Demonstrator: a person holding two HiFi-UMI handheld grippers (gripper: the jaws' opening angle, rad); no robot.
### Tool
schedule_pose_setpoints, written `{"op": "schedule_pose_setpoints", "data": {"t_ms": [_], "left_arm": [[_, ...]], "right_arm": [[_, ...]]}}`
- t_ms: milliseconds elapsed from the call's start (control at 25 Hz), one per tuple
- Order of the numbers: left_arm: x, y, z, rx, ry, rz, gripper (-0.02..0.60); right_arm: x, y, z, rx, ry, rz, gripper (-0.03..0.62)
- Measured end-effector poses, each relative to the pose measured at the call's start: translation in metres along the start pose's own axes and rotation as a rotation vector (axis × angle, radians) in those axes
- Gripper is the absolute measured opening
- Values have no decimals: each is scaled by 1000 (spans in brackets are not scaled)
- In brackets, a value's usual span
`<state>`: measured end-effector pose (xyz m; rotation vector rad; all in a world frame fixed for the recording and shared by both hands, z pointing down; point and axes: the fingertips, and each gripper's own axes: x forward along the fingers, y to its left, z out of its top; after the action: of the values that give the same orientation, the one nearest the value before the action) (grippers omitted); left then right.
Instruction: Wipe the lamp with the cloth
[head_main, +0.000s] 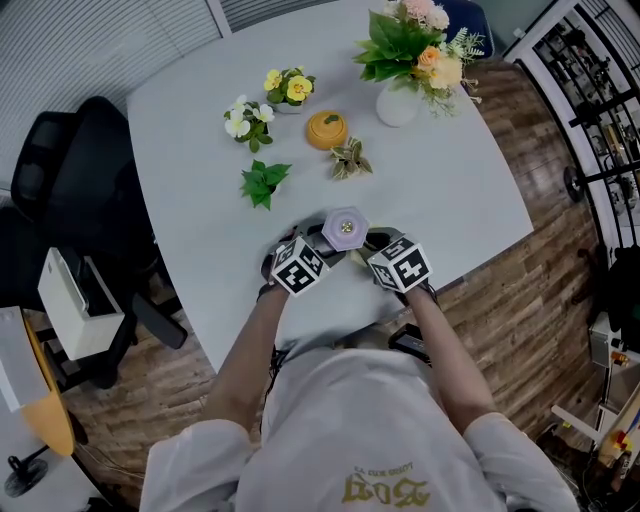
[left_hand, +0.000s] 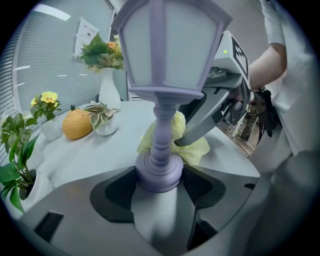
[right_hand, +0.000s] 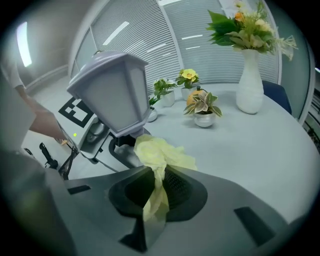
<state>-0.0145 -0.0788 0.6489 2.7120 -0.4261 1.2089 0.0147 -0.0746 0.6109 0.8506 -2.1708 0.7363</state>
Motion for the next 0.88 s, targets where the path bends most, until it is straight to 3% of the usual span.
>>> {"op": "schedule_pose_setpoints", "data": {"t_ms": [160, 360, 600, 880], "left_arm": [[0, 0, -1, -2, 1, -1, 301], [1, 0, -1, -1, 1, -2, 301], [0, 0, -1, -2, 0, -3, 301], [0, 0, 0, -1, -2, -3, 301]], "right_arm": [[-8, 3, 12, 110, -86, 84, 58], [-20, 6, 26, 154, -166, 166, 58], [-28, 10, 29, 250, -217, 272, 58], [-35, 10, 33, 310, -267, 332, 58]]}}
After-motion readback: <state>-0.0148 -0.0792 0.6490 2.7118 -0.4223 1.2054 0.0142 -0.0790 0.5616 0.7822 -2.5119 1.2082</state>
